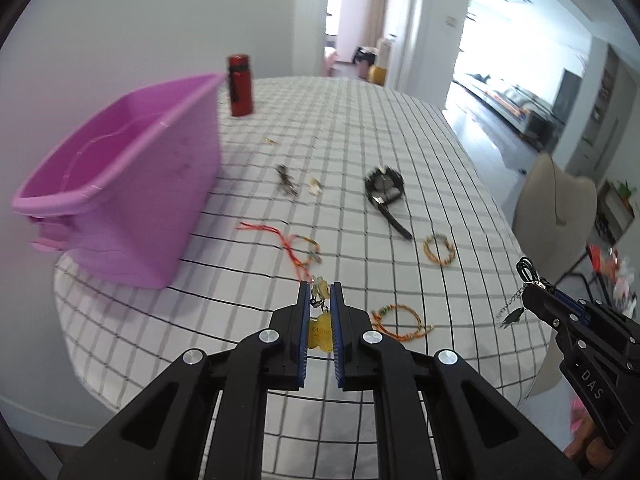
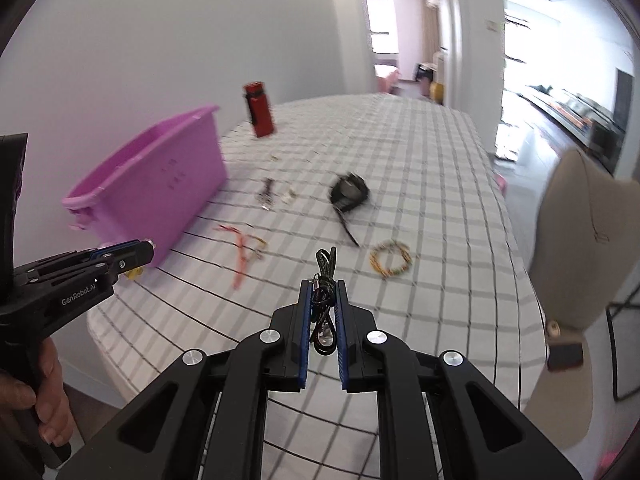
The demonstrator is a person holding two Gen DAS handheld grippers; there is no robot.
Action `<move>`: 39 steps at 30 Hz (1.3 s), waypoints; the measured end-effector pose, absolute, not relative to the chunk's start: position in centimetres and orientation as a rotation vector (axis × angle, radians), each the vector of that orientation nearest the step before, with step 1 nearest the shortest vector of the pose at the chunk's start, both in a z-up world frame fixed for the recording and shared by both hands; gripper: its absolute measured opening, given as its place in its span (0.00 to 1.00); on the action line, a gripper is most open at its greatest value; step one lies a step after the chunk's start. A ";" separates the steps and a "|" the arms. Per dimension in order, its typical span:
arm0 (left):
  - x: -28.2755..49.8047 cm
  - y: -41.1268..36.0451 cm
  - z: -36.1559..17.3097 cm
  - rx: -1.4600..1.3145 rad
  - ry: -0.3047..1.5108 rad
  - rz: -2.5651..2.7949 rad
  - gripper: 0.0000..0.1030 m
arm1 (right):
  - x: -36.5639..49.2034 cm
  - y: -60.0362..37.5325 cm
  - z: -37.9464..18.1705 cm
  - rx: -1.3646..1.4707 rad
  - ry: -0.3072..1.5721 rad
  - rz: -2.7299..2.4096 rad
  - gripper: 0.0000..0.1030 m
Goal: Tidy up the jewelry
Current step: 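Carry the flower charm and black necklace over the pink tub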
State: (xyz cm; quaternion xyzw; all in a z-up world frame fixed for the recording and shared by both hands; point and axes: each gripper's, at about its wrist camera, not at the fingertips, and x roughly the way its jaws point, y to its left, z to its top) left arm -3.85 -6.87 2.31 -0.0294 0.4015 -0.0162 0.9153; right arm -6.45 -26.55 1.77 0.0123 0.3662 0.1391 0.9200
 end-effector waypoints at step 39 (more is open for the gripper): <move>10.4 21.9 6.0 -0.175 0.881 0.110 0.10 | 13.4 7.7 8.7 -0.007 0.831 0.622 0.11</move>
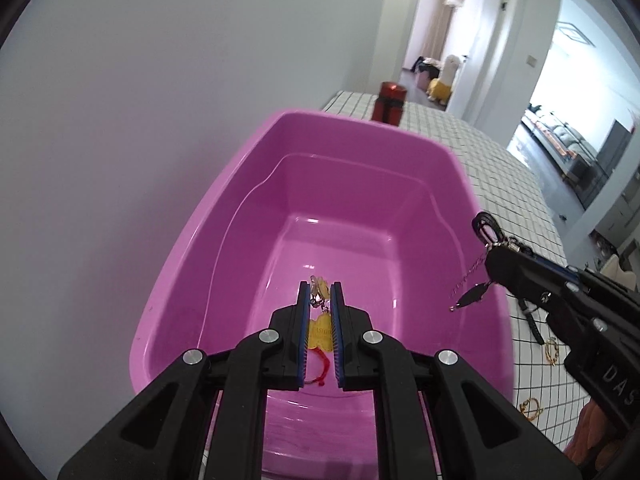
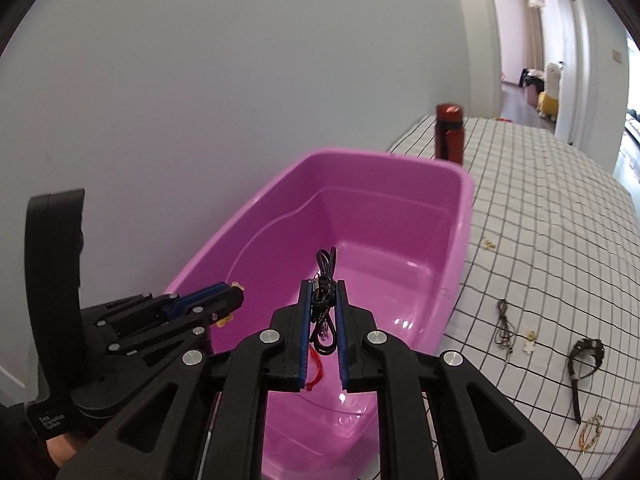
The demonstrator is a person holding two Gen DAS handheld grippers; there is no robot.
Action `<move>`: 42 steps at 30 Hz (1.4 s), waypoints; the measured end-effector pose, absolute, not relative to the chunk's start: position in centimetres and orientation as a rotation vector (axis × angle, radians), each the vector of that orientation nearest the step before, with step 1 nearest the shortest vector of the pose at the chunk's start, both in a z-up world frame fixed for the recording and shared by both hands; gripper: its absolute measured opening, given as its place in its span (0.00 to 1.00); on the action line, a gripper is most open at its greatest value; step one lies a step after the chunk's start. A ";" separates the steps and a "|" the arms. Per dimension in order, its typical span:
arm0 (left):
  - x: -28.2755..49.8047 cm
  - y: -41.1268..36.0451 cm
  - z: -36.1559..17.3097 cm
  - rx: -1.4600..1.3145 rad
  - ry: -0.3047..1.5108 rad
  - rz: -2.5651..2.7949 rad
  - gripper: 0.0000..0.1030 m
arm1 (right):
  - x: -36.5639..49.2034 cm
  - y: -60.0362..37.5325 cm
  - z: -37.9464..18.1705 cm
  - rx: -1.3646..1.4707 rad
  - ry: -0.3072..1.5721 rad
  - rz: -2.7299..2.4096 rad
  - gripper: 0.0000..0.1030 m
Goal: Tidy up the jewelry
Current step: 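Carry the flower charm and black necklace over the pink tub, then open both tools to drop charm and necklace into the tub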
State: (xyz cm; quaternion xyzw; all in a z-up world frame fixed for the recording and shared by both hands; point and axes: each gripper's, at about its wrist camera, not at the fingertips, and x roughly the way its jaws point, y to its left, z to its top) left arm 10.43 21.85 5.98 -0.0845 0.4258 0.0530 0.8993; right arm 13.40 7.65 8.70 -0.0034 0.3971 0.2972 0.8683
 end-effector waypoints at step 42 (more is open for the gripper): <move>8.4 23.4 6.5 -0.214 0.974 0.244 0.86 | 12.3 5.2 8.1 -0.052 0.917 0.537 0.55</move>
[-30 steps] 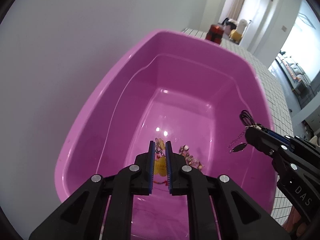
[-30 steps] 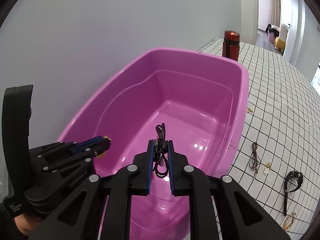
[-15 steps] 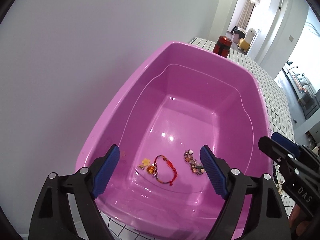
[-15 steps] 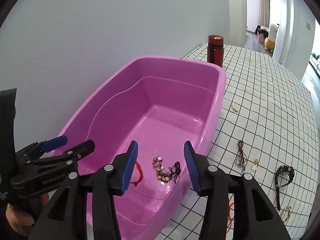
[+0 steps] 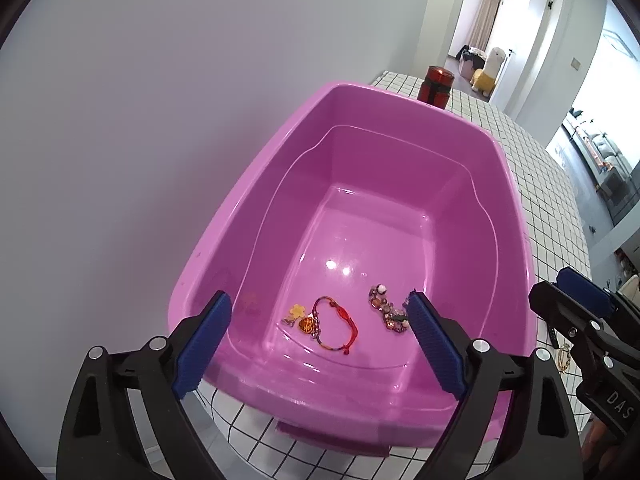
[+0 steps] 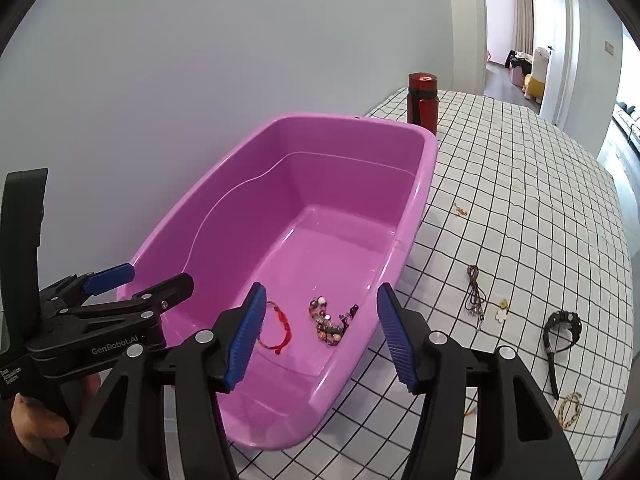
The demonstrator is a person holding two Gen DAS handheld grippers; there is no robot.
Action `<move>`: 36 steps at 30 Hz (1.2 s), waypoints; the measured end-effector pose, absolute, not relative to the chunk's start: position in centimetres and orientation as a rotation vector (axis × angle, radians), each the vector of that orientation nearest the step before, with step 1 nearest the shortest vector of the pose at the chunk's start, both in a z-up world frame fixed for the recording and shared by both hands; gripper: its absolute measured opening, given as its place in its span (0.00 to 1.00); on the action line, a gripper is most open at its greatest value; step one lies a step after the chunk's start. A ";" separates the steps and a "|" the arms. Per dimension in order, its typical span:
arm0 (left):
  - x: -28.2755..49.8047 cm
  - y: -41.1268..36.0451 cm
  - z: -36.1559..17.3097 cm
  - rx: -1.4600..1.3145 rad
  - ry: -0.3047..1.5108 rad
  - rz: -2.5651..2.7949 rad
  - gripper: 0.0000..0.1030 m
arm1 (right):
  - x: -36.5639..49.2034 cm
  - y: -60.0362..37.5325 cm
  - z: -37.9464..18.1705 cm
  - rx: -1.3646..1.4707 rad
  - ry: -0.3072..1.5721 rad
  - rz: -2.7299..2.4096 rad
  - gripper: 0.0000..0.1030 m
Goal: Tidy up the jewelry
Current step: 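Open both tools to drop charm and necklace into the tub, then move both open tools back over the table toward the remaining bracelets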
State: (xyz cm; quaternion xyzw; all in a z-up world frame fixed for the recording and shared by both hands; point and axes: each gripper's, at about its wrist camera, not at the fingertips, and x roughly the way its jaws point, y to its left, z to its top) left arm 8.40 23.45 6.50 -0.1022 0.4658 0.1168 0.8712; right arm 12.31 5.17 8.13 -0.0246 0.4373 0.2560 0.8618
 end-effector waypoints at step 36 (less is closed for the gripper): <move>3.0 11.9 9.1 -0.063 0.827 -0.081 0.93 | -1.3 -9.5 7.1 0.174 0.865 0.087 0.65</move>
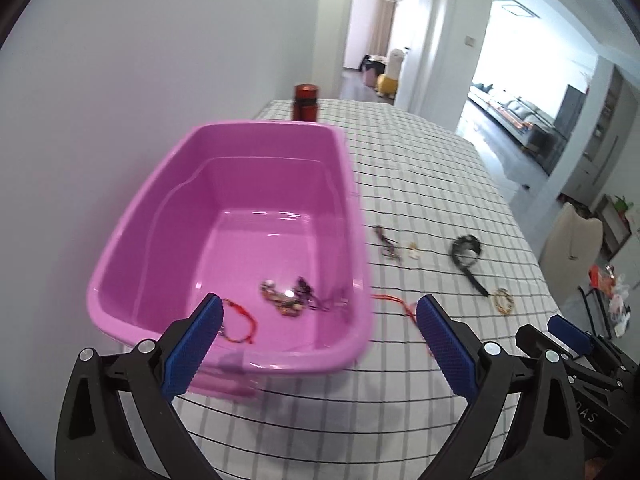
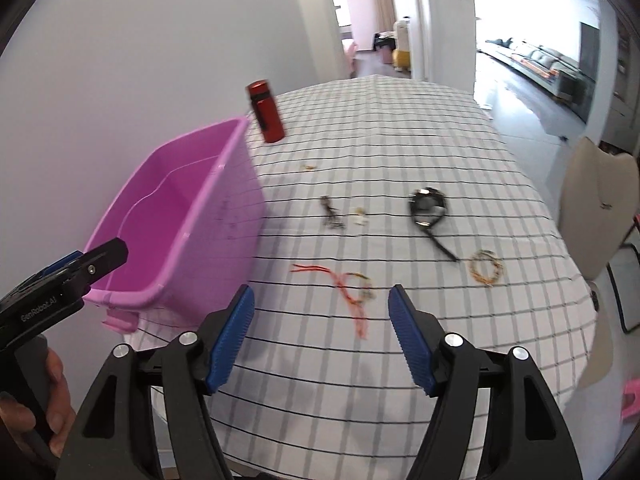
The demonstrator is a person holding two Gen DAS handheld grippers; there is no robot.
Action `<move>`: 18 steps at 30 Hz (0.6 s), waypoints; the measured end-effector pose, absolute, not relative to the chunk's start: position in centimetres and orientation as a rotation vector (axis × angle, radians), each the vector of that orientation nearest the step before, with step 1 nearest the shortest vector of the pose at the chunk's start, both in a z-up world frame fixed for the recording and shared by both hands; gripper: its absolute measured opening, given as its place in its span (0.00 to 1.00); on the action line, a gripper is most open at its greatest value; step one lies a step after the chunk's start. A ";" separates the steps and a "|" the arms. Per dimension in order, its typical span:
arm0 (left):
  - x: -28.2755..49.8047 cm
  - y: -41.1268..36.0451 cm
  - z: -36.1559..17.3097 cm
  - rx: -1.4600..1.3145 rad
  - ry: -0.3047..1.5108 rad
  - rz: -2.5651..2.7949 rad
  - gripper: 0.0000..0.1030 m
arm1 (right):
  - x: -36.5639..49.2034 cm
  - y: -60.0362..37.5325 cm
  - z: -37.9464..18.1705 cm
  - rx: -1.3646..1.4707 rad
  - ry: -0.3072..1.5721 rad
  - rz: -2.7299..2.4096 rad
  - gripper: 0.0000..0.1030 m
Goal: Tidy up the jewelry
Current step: 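Move both open tools back over the table toward the remaining bracelets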
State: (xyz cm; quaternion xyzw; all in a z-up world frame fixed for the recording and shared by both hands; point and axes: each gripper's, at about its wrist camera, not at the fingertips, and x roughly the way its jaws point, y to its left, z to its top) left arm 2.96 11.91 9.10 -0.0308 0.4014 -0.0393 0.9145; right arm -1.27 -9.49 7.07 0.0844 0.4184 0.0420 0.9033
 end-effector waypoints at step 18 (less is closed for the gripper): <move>-2.6 0.5 3.2 -0.001 0.924 -0.091 0.94 | -8.6 -21.3 0.5 0.220 0.926 0.058 0.69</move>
